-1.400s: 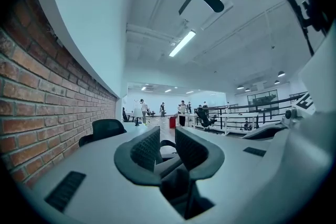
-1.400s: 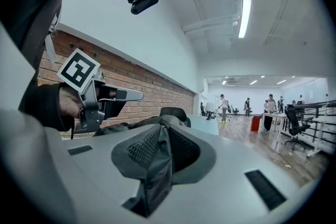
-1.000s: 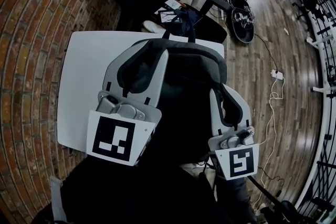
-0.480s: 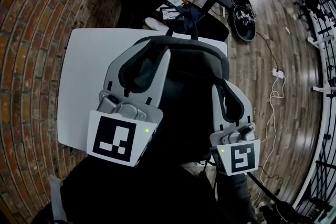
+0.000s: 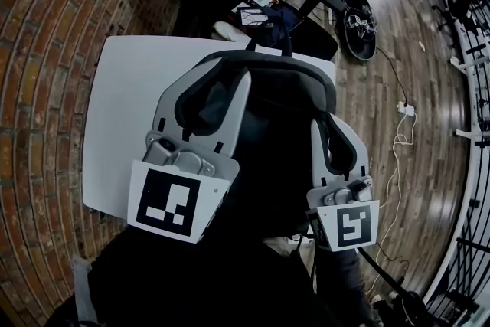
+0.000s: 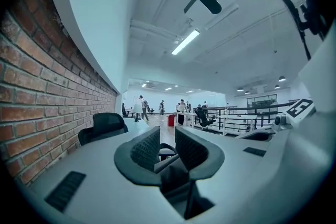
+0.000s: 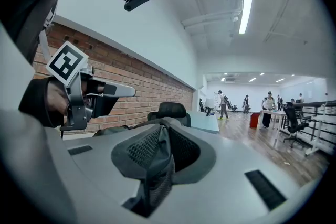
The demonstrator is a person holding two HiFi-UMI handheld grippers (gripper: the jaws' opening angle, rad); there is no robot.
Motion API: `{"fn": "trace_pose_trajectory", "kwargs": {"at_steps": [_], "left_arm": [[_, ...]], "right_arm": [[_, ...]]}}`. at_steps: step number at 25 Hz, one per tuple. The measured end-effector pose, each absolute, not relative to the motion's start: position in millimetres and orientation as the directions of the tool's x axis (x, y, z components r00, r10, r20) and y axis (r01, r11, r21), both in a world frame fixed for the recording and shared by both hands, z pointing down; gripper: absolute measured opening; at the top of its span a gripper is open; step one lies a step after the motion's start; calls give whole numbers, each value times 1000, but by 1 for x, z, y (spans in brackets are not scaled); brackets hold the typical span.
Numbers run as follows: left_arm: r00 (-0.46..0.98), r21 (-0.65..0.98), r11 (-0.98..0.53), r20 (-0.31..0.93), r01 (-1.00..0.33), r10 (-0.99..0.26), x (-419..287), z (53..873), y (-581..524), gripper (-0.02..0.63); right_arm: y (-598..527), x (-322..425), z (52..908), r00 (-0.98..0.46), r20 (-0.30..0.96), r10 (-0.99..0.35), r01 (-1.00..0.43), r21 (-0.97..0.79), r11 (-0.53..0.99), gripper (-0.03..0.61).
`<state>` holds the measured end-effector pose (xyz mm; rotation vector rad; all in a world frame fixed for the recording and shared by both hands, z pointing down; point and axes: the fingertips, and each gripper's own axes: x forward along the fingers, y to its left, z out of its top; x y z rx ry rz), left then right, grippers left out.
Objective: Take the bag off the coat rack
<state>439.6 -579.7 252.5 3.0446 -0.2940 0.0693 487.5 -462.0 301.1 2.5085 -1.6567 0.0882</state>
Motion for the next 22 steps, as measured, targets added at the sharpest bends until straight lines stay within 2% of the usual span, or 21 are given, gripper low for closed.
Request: {"fn": "trace_pose_trajectory", "kwargs": {"at_steps": [22], "left_arm": [[976, 85, -973, 66, -215, -210, 438, 261, -596, 83]], "right_arm": [[-478, 497, 319, 389, 140, -910, -921, 63, -384, 57]]}}
